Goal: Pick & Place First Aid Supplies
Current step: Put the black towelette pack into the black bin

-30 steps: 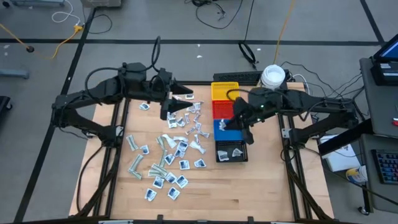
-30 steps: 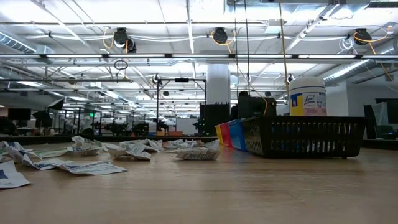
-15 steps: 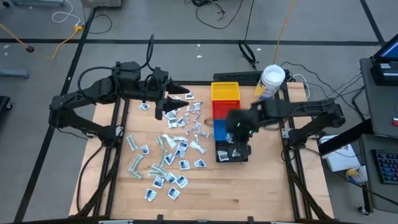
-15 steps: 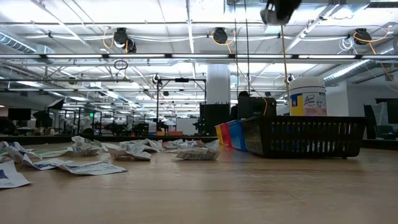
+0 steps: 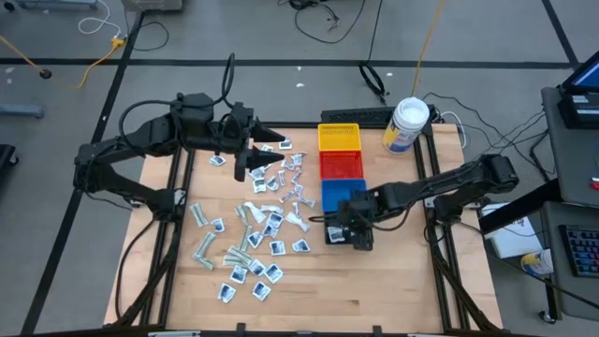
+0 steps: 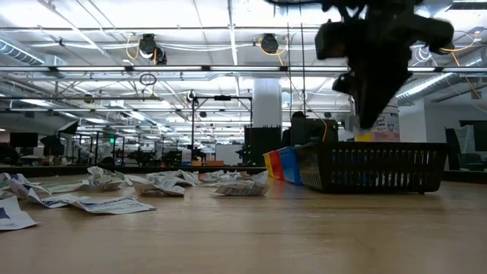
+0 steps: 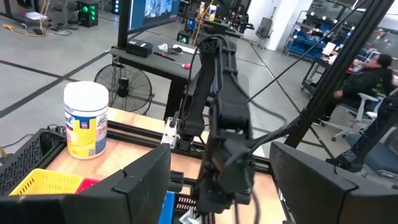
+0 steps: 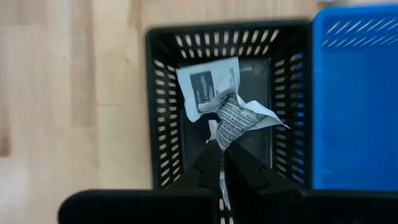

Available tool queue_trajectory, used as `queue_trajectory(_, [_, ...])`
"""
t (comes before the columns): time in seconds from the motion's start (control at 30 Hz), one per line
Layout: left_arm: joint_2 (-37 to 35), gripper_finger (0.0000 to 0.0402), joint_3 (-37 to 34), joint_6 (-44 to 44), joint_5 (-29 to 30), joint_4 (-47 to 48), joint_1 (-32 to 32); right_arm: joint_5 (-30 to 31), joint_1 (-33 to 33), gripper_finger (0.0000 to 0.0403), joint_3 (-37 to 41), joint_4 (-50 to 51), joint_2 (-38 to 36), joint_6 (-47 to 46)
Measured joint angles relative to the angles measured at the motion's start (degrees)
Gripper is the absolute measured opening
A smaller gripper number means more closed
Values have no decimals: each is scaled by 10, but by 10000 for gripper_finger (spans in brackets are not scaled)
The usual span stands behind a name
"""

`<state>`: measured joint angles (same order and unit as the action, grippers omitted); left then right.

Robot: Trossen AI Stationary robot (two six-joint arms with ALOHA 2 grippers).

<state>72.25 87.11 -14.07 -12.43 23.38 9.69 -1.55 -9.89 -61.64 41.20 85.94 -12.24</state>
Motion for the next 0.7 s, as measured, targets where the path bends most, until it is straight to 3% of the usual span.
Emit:
queue_trajectory(0.3, [0, 286, 0, -11, 0, 11, 0, 0, 0, 50, 33, -37, -1, -3])
queue_trajectory(0.7, [0, 272, 0, -11, 0, 18, 0, 0, 18, 221, 33, -75, -35, -7])
